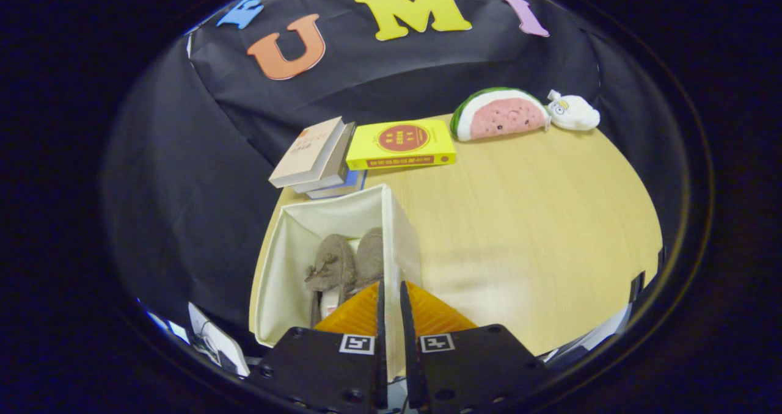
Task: Open the storage box then place both shoes into the box .Put the left shoe in first, then the right shoe, with the right side of both shoes facing outward in a uniform manner.
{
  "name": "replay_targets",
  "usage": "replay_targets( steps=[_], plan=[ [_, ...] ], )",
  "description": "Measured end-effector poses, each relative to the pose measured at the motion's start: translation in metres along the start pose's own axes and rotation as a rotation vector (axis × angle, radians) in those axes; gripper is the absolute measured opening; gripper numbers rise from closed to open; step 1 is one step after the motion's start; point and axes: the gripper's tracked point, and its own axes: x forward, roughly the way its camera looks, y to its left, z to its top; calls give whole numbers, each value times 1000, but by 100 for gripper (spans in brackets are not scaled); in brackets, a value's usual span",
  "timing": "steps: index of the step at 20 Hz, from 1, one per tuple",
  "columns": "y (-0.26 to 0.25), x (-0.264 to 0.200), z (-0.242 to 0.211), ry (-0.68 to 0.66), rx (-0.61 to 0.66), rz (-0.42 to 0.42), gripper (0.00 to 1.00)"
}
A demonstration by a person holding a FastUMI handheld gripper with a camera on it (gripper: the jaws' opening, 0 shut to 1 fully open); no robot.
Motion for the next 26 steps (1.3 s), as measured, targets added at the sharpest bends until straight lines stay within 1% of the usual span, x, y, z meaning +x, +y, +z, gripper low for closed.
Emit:
replay_targets(
  steps=[1,2,4,5,8,9,11,12,13,15,18,20,23,25,26],
  plan=[
    [-2,-5,6,-22,-3,2,16],
    [-9,-10,11,-43,-13,-6,23],
    [-25,-19,18,-71,-27,-17,28],
    [-28,-24,21,-72,-24,-1,31],
    [-32,-50,34,-96,39,84,54],
    [-37,-59,41,-116,48,98,61],
    [-50,-78,58,-179,20,90,80],
    [-59,-89,70,-229,-7,67,86],
    [-69,-100,82,-290,-36,24,96],
    [-85,-124,101,-417,-86,-62,95],
    [-91,-169,114,-591,-150,-138,95],
    [-85,-194,105,-683,-190,-143,96],
    [-74,-217,80,-768,-217,-135,96],
    [-65,-229,67,-847,-243,-117,95],
    [-58,-232,62,-890,-256,-95,95]
  ],
)
